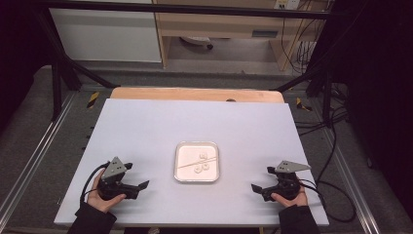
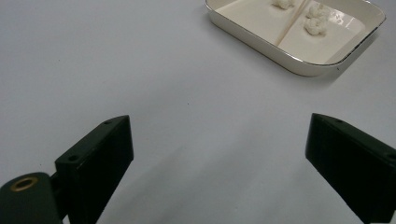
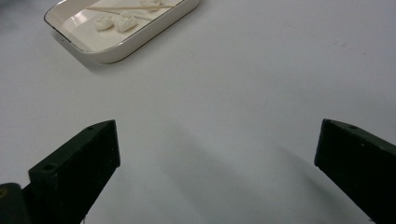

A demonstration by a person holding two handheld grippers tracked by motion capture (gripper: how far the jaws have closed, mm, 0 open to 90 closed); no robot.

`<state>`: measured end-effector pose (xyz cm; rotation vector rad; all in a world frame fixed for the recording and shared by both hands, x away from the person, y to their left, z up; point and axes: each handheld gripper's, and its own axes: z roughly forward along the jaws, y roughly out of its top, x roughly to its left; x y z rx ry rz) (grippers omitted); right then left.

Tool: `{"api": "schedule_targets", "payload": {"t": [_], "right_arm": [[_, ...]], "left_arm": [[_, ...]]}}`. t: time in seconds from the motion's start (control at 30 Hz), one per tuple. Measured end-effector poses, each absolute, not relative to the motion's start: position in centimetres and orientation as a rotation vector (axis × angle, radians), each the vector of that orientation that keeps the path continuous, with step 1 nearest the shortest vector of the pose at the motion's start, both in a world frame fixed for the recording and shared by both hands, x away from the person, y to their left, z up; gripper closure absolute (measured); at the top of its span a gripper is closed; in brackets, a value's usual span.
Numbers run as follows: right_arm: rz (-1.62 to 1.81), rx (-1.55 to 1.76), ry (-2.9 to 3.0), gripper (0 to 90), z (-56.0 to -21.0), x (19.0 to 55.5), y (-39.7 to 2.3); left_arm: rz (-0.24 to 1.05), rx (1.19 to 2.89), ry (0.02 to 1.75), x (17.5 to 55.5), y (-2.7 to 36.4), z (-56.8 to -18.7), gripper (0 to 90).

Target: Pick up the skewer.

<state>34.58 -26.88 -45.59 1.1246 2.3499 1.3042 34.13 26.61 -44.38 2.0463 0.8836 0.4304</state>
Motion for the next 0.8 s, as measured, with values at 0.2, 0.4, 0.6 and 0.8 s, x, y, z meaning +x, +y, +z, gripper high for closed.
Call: {"api": "schedule_targets", "payload": {"t": [0.2,0.4,0.6,0.8], "right_arm": [[1.308,1.129,2.349,0.8,-45.5,34.6,-26.9],[1.305,1.127,2.349,0.9,-45.6,34.6,-26.9],[1.303,1.129,2.350,0.9,-45.6,34.7,-26.9],[1.304,1.128,2.349,0.9,-45.6,34.7,-26.8]], "left_arm": [[0.428,2.054,0.876,34.0,26.4,-44.3,7.6],[0.421,2.064,0.871,34.1,25.9,-44.3,7.7],[0.416,2.073,0.863,34.2,25.5,-44.1,7.7],[0.416,2.082,0.856,34.2,24.8,-43.8,7.9]]}}
